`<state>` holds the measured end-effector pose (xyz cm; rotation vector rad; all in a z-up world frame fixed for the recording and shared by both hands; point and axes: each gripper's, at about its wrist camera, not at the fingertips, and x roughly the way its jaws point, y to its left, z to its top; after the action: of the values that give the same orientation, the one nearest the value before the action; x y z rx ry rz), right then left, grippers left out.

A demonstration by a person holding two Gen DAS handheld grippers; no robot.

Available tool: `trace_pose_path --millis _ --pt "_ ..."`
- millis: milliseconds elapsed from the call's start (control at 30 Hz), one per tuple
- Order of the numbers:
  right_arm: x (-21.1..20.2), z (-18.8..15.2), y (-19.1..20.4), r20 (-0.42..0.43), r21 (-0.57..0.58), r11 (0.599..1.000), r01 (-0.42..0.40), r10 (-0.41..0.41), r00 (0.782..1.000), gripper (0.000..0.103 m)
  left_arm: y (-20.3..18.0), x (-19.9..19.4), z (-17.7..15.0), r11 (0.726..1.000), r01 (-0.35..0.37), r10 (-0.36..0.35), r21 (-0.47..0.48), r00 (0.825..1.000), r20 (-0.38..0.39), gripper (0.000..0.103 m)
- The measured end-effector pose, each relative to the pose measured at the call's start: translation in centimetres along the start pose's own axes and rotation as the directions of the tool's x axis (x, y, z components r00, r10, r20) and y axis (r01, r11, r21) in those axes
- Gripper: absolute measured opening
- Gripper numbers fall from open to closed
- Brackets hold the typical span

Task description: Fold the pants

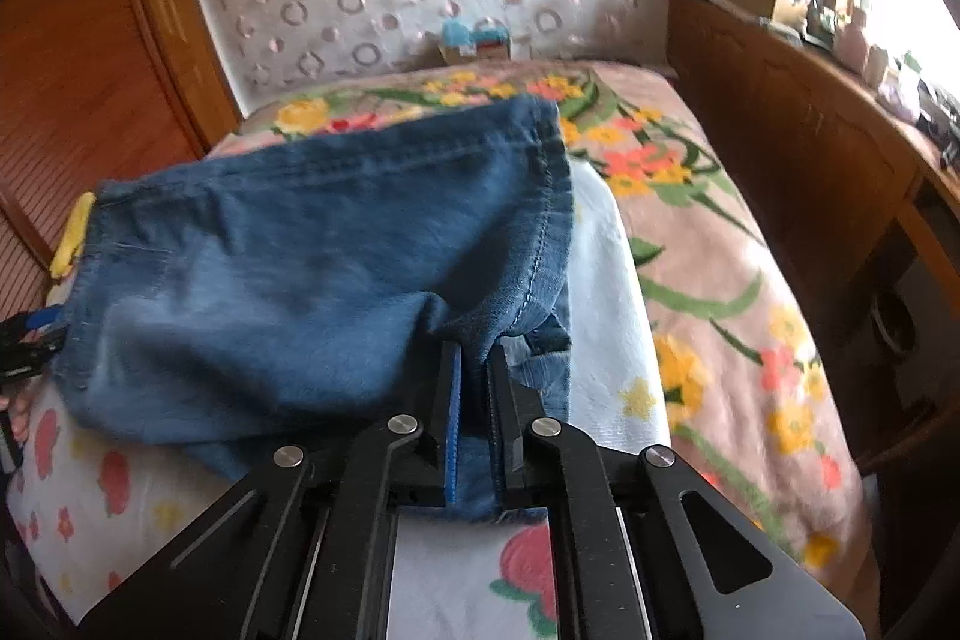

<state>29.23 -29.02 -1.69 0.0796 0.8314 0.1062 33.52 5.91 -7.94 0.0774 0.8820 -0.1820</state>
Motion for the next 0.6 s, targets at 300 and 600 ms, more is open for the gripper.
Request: trace_pose_path --millis 300,600 --pt "-1.1 -2.4 0.5 -0.037 -0.004 1.0 -0.004 0.004 0.999 0.005 0.2 0.3 0.1 1.0 -0.004 0.004 -0.004 1.0 -0.012 0.093" --pt "-1.8 -3.4 -1.7 -0.003 0.083 0.996 0.034 -0.034 0.999 0.066 0.2 0.3 0.2 1.0 -0.011 0.011 -0.006 1.0 -0.019 0.096"
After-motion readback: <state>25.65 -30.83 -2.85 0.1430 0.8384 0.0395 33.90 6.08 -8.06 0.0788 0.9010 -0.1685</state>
